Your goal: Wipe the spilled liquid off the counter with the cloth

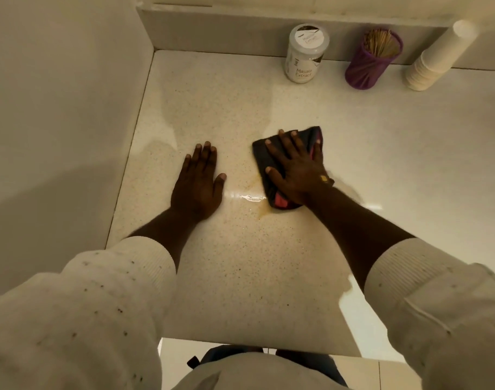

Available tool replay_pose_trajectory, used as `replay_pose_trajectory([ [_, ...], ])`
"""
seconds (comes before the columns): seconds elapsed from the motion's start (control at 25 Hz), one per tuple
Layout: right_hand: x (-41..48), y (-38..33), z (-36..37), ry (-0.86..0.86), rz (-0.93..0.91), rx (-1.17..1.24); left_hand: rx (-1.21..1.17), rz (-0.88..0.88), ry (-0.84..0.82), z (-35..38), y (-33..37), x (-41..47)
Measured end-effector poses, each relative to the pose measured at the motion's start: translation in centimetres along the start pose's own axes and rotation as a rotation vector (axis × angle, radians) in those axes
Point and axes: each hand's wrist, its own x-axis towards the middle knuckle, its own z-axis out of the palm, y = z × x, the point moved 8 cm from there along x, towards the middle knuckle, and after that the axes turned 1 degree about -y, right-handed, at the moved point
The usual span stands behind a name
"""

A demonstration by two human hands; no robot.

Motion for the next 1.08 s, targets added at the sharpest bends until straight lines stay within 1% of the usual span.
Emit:
replay_pose_trajectory([
  [0.12,-0.9,-4.6,1.3,-0.014,-0.066,0.001,0.008,-0.004,0.004,0.0,-0.1,0.0],
  [0.2,-2.7,-7.2,2.0,0.006,-0.12,0.003,0.007,-0.014,0.0,0.0,-0.1,0.1],
  [0.36,-8.3,-8.3,3.0,-0.005,-0.188,0.015,-0.017,-0.029,-0.008,0.1,-0.1,0.2],
  [0.52,-12.6,-4.8,2.6,-0.002,-0.154,-0.024,-0.021,-0.048,-0.024,0.4,-0.4,0.2],
  [0.68,-13.9,1.6,1.5,0.001,-0.018,-0.043,-0.025,-0.054,-0.02,0.5,-0.5,0.1],
  [0.88,-12.0,8.4,0.5,-0.005,0.166,-0.015,-0.041,-0.05,-0.01,0.2,-0.4,0.0],
  [1.08,-7.9,10.1,-0.7,-0.014,0.256,0.021,-0.053,-0.047,-0.006,0.0,-0.2,-0.1],
])
